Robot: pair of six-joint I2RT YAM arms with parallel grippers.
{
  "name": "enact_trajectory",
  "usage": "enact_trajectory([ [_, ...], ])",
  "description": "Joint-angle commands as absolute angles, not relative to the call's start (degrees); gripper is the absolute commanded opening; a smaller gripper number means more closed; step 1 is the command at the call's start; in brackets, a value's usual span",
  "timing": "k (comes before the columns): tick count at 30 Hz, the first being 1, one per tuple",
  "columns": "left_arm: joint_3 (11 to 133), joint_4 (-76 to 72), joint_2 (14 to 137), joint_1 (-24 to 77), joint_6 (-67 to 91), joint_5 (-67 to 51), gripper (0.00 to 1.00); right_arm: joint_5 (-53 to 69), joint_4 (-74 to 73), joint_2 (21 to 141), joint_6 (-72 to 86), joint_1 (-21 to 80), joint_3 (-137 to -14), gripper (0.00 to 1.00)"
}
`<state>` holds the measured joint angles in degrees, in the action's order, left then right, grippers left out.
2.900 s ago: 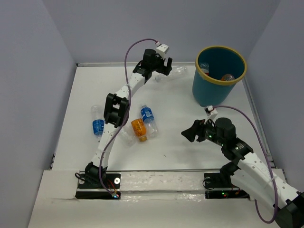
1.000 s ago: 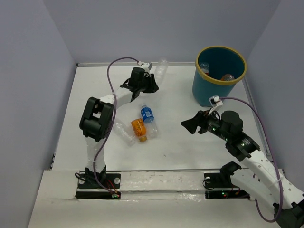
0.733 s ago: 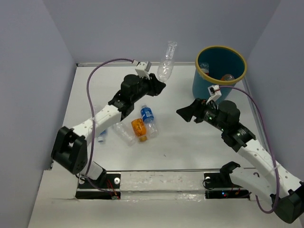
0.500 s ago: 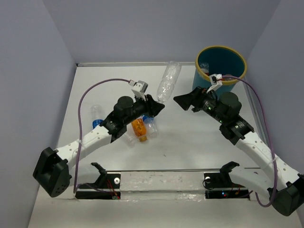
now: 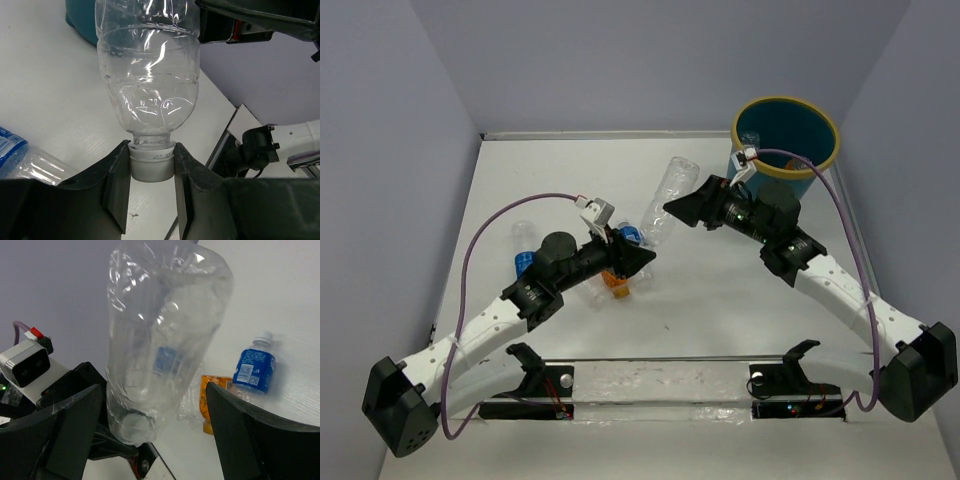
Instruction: Put the plastic bottles in the bin
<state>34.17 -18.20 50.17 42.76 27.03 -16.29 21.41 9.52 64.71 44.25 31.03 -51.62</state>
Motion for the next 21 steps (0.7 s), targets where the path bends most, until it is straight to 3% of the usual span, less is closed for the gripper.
enact_trajectory([
  [1,34.63,-19.79,49.22,44.03,26.02,-22.5,0.0,24.87,14.93,65.83,44.56,32.34,-55.72,0.84],
  [6,35.07,-17.49,48.61,44.38,26.1,-23.46,0.03,24.96,16.87,67.41,45.53,32.87,-56.6,0.79],
  [9,35.07,-16.35,47.2,44.47,26.28,-23.55,0.07,23.12,17.22,66.89,45.27,32.87,-56.52,0.6],
  [10,35.07,-16.17,46.68,44.56,26.37,-23.64,0.14,22.16,16.88,66.36,44.83,32.87,-56.6,0.53],
  [12,35.51,-14.51,44.48,44.56,26.37,-23.64,0.41,18.73,15.3,65.13,42.55,32.87,-57.83,0.4],
  [13,36.81,-12.15,42.82,44.56,25.41,-23.12,0.76,16.11,13.81,63.82,41.67,32.87,-58.44,0.36],
  [14,37.7,-10.56,41.93,44.56,24.62,-22.59,0.93,14.61,13.02,63.2,39.14,32.87,-59.14,0.33],
  [15,38.92,-8.63,41.05,44.56,23.65,-20.85,0.99,12.94,11.88,62.67,37.37,32.87,-61.67,0.32],
  [21,48.07,8.51,32.79,44.47,15.48,-4.62,0.99,-13.68,0.36,61.35,17.78,32.87,-73.99,0.23],
])
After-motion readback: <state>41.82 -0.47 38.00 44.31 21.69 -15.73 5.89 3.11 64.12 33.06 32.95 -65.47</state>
